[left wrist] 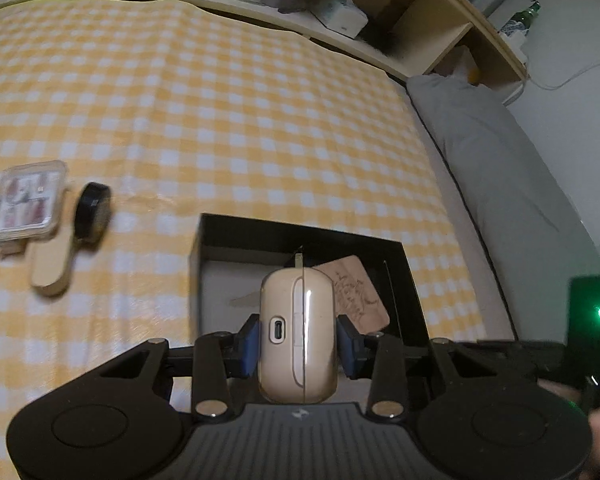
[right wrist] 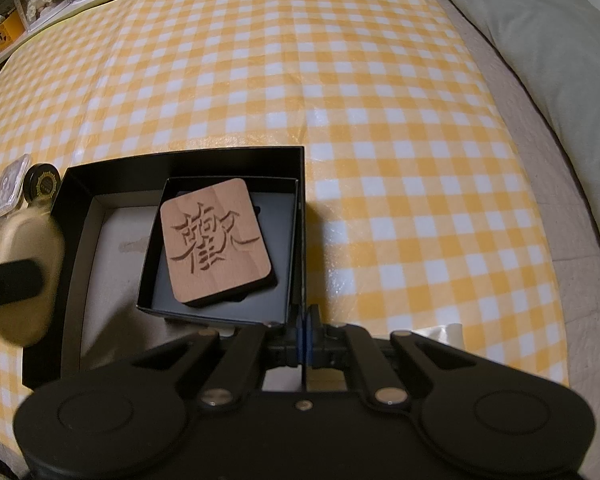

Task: Organize rigid objects
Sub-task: 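Carry the earbud case with the left gripper into the black box beside the tray and release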

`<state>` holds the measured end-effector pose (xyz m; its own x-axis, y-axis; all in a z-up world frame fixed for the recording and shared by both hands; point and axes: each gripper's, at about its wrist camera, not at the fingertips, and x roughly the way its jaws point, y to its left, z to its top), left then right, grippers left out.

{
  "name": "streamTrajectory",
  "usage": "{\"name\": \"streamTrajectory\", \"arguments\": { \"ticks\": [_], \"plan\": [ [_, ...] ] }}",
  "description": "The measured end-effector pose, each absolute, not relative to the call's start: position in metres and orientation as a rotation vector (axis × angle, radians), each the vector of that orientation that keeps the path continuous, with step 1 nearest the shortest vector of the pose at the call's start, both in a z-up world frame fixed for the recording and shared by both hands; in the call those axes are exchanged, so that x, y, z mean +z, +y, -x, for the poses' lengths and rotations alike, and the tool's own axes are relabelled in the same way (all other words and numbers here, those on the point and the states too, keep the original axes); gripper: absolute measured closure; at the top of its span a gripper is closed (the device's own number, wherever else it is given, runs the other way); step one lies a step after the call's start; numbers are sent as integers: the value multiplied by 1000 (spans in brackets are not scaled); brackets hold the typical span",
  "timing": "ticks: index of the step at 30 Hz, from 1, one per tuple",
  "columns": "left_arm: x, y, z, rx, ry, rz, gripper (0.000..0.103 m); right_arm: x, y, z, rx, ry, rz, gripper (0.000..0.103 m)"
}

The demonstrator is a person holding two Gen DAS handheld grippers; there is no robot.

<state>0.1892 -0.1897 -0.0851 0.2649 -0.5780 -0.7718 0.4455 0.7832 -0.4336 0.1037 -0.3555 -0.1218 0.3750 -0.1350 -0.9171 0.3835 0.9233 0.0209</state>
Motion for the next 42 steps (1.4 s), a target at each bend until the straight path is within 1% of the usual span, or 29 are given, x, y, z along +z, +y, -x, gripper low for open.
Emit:
{"name": "streamTrajectory", "arguments": {
  "ticks": [7,13,14,15,16,18,23,26,28,37,42],
  "plan": [
    [-110,-215,-198,-669,1075,87,63,-122,-356,-104,-337,1141,-249,101],
    [-121,-215,-203,-643,1037,63,63,-121,-355,-104,-338,1143,-243,100],
    [-122,-214,-204,-642,1035,71,61,-121,-358,-104,-337,1144,-240,100],
    [-123,-213,-206,-647,1034,83,54,-120,-358,-103,-337,1144,-239,100],
    [-124,-212,-207,-667,1035,107,40,-120,-358,-104,-337,1144,-240,100],
    [-124,-210,-207,-671,1034,135,27,-120,-358,-104,-334,1144,-243,100],
    [-120,-213,-203,-678,1039,107,26,-120,-359,-104,-337,1147,-237,100],
    [-118,-214,-200,-676,1050,91,24,-120,-358,-104,-337,1147,-237,100],
    [-115,-213,-197,-673,1053,82,17,-120,-358,-104,-337,1148,-237,100],
    [-101,-205,-189,-670,1032,48,1,-121,-358,-105,-337,1151,-235,100],
    [-94,-202,-180,-680,1023,13,0,-123,-360,-104,-337,1154,-231,100]
  ]
}}
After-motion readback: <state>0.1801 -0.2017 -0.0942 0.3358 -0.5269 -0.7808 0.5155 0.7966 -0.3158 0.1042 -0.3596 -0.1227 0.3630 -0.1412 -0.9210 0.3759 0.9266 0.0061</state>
